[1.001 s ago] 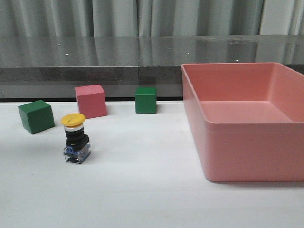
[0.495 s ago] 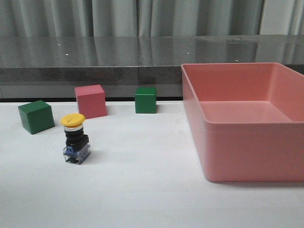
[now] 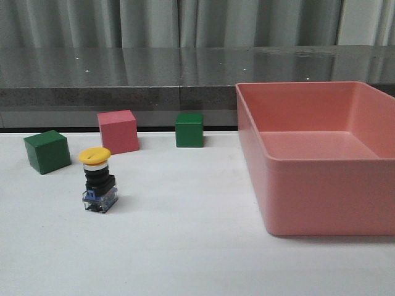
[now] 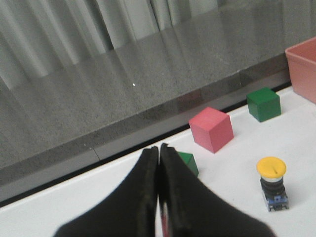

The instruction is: Place and stand button with both arms

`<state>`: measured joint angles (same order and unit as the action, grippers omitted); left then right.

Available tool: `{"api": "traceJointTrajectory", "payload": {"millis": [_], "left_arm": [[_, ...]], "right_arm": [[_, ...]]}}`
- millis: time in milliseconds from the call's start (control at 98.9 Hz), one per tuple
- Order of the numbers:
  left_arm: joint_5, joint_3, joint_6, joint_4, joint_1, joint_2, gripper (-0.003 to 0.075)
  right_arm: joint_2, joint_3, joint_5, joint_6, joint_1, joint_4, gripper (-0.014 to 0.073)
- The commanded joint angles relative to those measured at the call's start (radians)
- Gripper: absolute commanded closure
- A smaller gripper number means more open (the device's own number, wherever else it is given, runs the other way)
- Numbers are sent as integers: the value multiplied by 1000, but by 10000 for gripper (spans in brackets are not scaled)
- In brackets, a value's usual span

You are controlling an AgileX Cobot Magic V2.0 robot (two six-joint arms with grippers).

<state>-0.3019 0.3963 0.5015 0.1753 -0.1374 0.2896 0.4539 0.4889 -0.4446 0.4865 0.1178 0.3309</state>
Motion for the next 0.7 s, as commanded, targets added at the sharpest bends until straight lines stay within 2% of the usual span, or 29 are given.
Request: {"api": "traceJointTrajectory", "payload": {"millis": [0, 172, 687], "left_arm": [[77, 8, -9, 22, -6, -77, 740], [77, -16, -9, 22, -6, -172, 740], [79, -22, -9, 22, -6, -177, 740]], "right_arm": [[3, 27, 64, -2, -7, 6, 654], [3, 27, 64, -2, -7, 6, 654], [3, 27, 64, -2, -7, 6, 654]]}}
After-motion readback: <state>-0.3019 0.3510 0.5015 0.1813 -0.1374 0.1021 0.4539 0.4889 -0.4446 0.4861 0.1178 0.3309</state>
